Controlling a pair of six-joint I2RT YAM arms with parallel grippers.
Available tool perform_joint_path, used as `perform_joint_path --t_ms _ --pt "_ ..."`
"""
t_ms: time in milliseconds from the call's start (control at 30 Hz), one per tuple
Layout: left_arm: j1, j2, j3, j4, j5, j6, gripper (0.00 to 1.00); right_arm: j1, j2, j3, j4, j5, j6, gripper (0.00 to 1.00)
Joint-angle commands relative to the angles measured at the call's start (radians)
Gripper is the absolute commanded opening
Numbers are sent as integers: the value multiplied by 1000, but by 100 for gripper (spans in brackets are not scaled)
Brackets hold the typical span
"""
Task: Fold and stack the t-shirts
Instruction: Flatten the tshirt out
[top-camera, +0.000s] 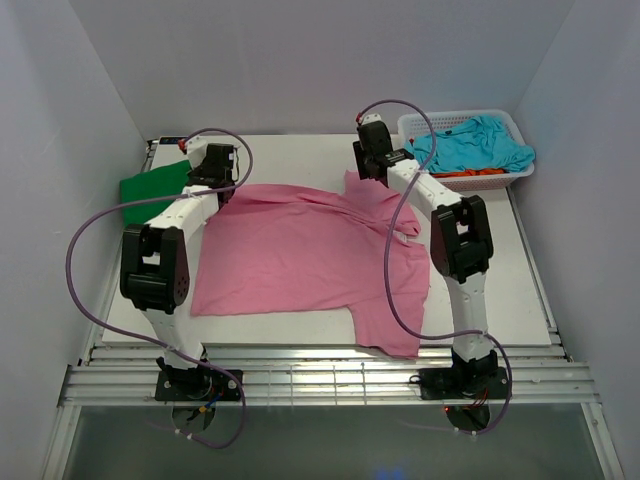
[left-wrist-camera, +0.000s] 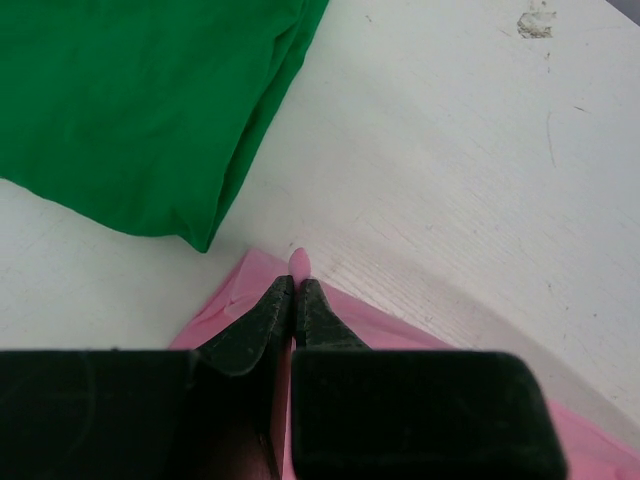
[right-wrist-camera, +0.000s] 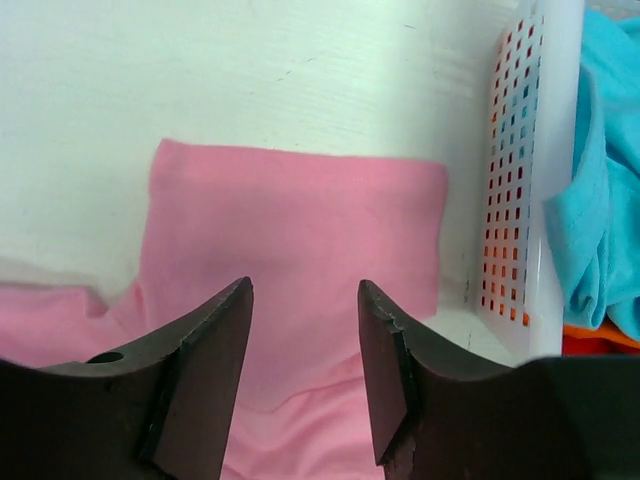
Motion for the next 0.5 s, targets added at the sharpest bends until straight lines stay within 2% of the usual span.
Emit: perform_joint_path --t_ms 0,233,467 --pt "6 -80 -20 -18 -52 -15 0 -22 83 69 -48 41 -18 53" --pt "28 -123 -57 -46 -88 -36 0 -58 201 163 -60 38 -14 54" --pt "64 -155 -86 -61 -79 -56 0 -84 254 229 -57 53 -18 54"
